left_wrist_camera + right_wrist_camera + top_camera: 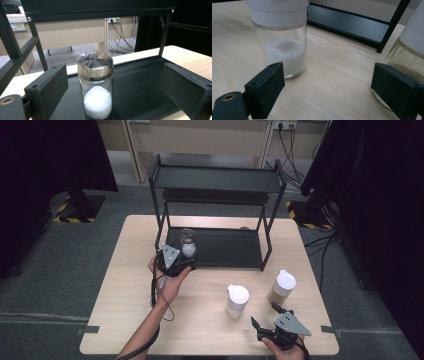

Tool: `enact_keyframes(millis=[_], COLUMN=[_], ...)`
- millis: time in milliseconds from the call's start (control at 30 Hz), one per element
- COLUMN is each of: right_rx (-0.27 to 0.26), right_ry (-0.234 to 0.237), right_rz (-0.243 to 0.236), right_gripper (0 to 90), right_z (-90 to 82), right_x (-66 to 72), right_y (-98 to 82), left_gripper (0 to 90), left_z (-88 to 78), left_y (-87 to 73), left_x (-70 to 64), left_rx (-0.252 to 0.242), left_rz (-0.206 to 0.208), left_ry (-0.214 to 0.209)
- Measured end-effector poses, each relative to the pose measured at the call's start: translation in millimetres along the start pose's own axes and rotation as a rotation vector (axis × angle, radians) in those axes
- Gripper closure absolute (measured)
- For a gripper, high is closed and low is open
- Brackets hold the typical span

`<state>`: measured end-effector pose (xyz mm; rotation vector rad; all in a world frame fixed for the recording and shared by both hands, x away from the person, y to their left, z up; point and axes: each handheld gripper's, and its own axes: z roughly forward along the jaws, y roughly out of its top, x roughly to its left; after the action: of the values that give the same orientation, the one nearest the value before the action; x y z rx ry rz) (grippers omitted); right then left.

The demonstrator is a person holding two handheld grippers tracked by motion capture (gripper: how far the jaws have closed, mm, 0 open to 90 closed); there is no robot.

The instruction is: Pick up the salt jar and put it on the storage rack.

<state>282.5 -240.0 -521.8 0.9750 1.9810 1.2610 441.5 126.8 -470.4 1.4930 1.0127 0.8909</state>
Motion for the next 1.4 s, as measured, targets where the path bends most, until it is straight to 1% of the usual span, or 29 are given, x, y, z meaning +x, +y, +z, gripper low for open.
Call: enact_keyframes(millis=[200, 500, 567, 667, 967, 1167, 1400], right_rx=[0.001, 0.000, -0.001, -0.001, -0.001, -0.002, -0.002], right_ry=[0.001, 0.000, 0.000, 0.000, -0.001, -0.001, -0.002], right_rz=[-0.001, -0.001, 0.000, 0.000, 0.000, 0.000, -0.001], right_gripper=[11.7, 11.7, 11.7, 11.7, 11.7, 11.7, 11.7], right_z=[0.1, -0.1, -0.1, -0.1, -0.1, -0.2, -0.4], right_x=[0.0, 0.1, 0.1, 0.0, 0.1, 0.1, 0.3], right_y=[0.0, 0.0, 0.0, 0.0, 0.0, -0.1, -0.1], left_gripper=[6.4, 6.1, 6.1, 6.1, 6.1, 6.0, 5.9], left_z=[-10.0, -21.4, -24.3, -30.1, -49.9, -62.4, -71.6], left_y=[0.2, -0.4, -0.2, 0.3, -0.5, -3.2, -5.6], left_x=[-3.4, -8.5, -8.9, -9.8, -15.9, -20.0, -24.3], left_rx=[-0.025, -0.029, -0.032, -0.038, -0.049, -0.047, -0.050], left_rz=[-0.011, -0.006, -0.012, -0.005, -0.003, -0.027, -0.031], left_ry=[-0.008, -0.029, -0.033, -0.037, -0.068, -0.092, -0.107])
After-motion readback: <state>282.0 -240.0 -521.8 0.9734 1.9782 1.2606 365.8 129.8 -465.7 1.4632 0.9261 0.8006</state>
